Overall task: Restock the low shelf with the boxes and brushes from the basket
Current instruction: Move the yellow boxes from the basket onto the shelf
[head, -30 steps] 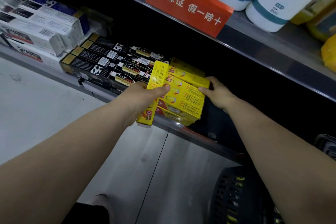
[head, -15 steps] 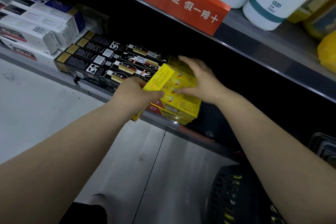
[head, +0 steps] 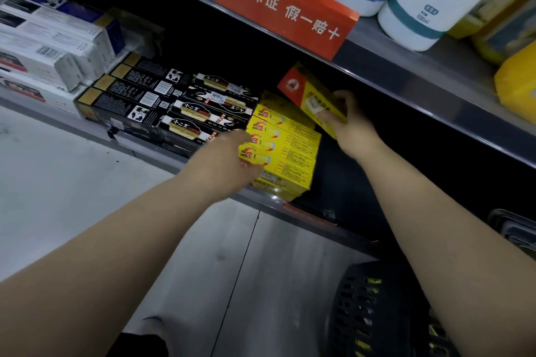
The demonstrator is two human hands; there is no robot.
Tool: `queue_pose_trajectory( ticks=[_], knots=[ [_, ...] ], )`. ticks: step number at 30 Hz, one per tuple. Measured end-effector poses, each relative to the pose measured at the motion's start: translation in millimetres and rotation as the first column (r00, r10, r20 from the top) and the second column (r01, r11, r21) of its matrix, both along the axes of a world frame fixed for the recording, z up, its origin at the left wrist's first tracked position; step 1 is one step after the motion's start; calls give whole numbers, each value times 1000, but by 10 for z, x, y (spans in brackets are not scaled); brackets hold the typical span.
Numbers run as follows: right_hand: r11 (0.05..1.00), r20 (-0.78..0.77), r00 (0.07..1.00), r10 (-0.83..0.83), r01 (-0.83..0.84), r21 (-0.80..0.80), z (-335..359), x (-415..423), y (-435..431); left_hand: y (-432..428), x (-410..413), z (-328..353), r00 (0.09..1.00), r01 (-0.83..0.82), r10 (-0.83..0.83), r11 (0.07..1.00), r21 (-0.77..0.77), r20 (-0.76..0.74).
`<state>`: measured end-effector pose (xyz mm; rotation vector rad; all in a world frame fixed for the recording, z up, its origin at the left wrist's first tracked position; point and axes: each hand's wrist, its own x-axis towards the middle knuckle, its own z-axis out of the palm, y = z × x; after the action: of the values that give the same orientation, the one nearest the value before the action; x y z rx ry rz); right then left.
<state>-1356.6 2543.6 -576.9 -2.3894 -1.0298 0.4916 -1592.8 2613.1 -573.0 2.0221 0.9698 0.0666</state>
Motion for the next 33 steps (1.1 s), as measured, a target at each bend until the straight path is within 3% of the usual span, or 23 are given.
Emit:
queue_pose_trajectory(
  ticks=[2,4,7,12,16,21,25,28,33],
  knots=[
    [997,42,998,-36,38,-63,-87,98,37,-101,21,-17,968,217,-212,976,19,-131],
    [988,91,995,35,-20,-154,-165,149,114,-157,26,-57,909,365,-351,931,22,-226],
    [954,31,989,147,-133,-268,-284,123,269,-158,15,-108,854,439,-420,898,-6,-306],
    [895,-97,978,182,-206,-395,-382,32,380,-178,36,-110,834,459,-429,888,7,-346],
    [845,-12,979,203,-181,-502,-229,-13,312,-235,75,44,906,389,-361,916,94,-222],
    [896,6,958,286,-265,-356,339,-300,-145,-503,210,427,951,294,-303,947,127,55],
    [950,49,957,285,-275,-149,856,-474,-1005,-910,338,703,890,375,-405,911,170,209],
    [972,-63,970,235,-236,-3,1214,-552,-1788,-1320,463,843,817,449,-512,854,264,265],
    [997,-127,991,46,-54,-58,1443,-399,-3177,-2066,563,915,630,616,-721,690,381,287]
  ],
)
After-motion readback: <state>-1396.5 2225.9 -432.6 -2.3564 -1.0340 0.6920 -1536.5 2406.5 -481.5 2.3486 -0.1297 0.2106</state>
